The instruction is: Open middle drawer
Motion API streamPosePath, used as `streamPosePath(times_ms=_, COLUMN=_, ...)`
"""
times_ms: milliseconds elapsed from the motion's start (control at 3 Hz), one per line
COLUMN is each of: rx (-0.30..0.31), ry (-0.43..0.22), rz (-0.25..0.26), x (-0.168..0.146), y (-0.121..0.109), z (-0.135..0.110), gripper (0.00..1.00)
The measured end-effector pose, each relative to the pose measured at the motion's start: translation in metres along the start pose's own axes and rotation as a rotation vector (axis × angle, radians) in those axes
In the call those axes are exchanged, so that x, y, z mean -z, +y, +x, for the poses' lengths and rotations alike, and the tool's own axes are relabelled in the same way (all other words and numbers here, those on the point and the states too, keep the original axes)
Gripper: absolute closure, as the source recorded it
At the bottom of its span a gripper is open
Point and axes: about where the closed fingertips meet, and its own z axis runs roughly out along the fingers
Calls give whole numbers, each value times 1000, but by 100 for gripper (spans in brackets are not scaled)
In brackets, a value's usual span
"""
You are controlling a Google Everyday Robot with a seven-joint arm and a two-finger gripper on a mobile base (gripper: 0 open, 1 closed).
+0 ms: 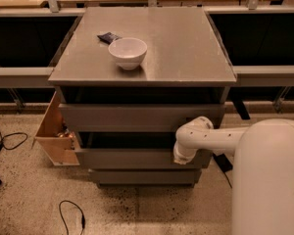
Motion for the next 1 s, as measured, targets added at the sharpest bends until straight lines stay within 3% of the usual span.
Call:
streamPosePath(times_ms=333, rx=0, ry=0, rz=0, x=7, y=-1, z=-1, gripper=100)
streamPosePath(times_ms=667, rx=-35, ry=22, rz=-31, x=22, y=23, z=20, gripper=100)
streamPosePath(times_ms=1000, rx=-35, ry=22, rz=-31, x=22, y=23, z=20, gripper=100)
